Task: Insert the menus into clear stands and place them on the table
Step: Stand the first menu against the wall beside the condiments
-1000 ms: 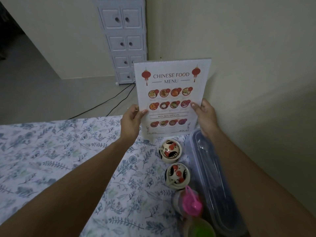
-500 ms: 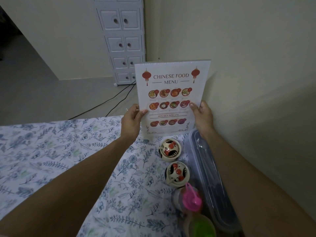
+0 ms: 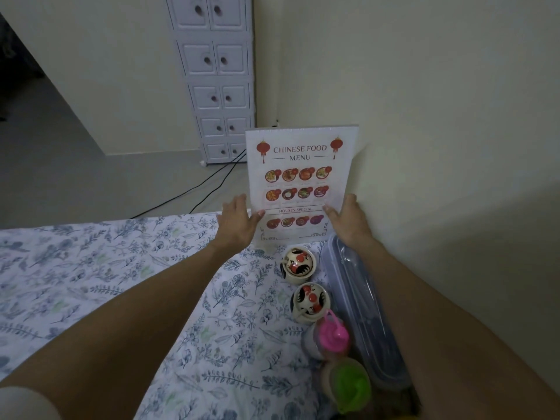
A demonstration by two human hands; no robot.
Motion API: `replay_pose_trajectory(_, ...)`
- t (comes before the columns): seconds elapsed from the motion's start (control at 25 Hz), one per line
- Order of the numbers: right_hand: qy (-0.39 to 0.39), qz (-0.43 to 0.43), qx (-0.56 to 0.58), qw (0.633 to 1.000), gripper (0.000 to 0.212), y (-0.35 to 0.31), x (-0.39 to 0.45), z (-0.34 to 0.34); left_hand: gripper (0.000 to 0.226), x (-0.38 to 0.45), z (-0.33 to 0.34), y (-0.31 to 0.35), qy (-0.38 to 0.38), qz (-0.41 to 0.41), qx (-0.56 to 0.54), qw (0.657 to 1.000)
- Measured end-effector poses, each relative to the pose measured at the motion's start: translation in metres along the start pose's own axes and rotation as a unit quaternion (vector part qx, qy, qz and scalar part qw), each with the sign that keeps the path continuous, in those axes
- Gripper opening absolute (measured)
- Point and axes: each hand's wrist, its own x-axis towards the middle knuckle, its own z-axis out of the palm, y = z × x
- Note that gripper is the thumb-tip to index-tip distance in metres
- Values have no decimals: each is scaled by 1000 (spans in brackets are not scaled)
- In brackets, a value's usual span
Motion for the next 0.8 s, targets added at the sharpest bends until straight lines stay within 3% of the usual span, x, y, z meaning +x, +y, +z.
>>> replay_pose_trajectory(0.12,-86,-9,-153,984,69,-7,-24,-18,72,-21,-16,5,-78,-22,157,984)
replay_pose_trajectory(0.28,-133,-20,-286,949,85,-24,-65,-38,85,-59,-39,14,-108,29,234,966)
replay_pose_trajectory(0.52,-131,-21,-324,937,93,-49,-154,-55,89,-136,-79,29,-108,51,283,952)
replay_pose_trajectory(0.8,-66,-34,-339,938,93,-82,-297,-55,91,-253,-132,12,-95,83,308,943)
